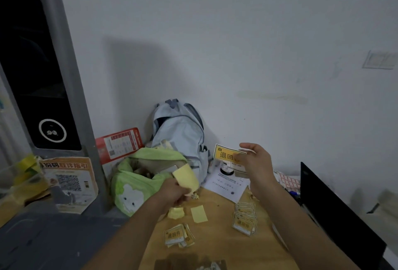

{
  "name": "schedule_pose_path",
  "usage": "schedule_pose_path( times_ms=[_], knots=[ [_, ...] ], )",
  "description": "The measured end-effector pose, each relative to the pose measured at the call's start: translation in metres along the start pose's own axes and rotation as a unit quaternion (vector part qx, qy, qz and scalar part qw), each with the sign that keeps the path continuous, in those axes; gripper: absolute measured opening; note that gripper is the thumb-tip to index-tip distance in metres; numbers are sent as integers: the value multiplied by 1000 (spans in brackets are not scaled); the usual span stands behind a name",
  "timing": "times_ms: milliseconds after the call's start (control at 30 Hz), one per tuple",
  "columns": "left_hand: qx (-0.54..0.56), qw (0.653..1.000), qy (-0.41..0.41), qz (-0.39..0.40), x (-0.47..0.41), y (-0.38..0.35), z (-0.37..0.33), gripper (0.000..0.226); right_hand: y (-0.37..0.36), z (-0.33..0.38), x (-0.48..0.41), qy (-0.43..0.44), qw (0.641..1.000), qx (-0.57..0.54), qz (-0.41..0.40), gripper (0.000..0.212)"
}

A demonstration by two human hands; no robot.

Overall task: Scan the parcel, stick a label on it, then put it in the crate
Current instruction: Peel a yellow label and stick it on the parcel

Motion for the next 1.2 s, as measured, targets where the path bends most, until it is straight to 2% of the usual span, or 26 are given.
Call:
schedule_pose_path(
  times_ms=[67,167,233,300,433,567,633,800,933,1033,1100,1200],
  knots=[
    [60,998,22,3,-10,8,14,30,2,-3,-5,-4,1000,-1,12,28],
    [137,988,38,55,-18,5,20,78,1,-12,-9,-16,999,1,35,28],
    [129,988,45,71,-18,-3,16,99,-4,-19,-9,-22,998,15,57,28],
    [75,994,42,74,-16,-13,11,90,-11,-25,-9,-27,996,23,77,29],
    [101,986,24,130,-13,-25,-1,32,-25,-30,-6,-24,996,23,79,31],
    [151,973,-27,173,-3,-27,-29,33,-36,-26,-5,1,997,33,72,17],
    [135,972,-56,183,1,-28,-43,33,-40,-24,-2,12,998,24,65,11],
    [128,984,-69,105,14,-23,-53,30,-42,-26,10,43,998,-3,35,15],
    [109,982,-62,140,27,-26,-39,37,-44,-30,21,75,997,23,19,18],
    [116,981,-45,148,33,-23,-25,26,-46,-34,28,111,992,64,6,23],
    [151,980,-38,123,35,-17,-15,15,-49,-42,31,110,989,99,22,28],
    [113,992,-47,43,37,-7,2,15,-56,-63,35,84,980,165,67,38]
  ],
)
Point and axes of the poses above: each hand's wrist, its own x-axis away from the middle knuckle, its own y-axis out of the back of the hand, z = x × y, the point moved 6 cm from there along -x, towards the middle knuckle, and after that the axes turned 10 degrees about x, right-handed, at the moved point
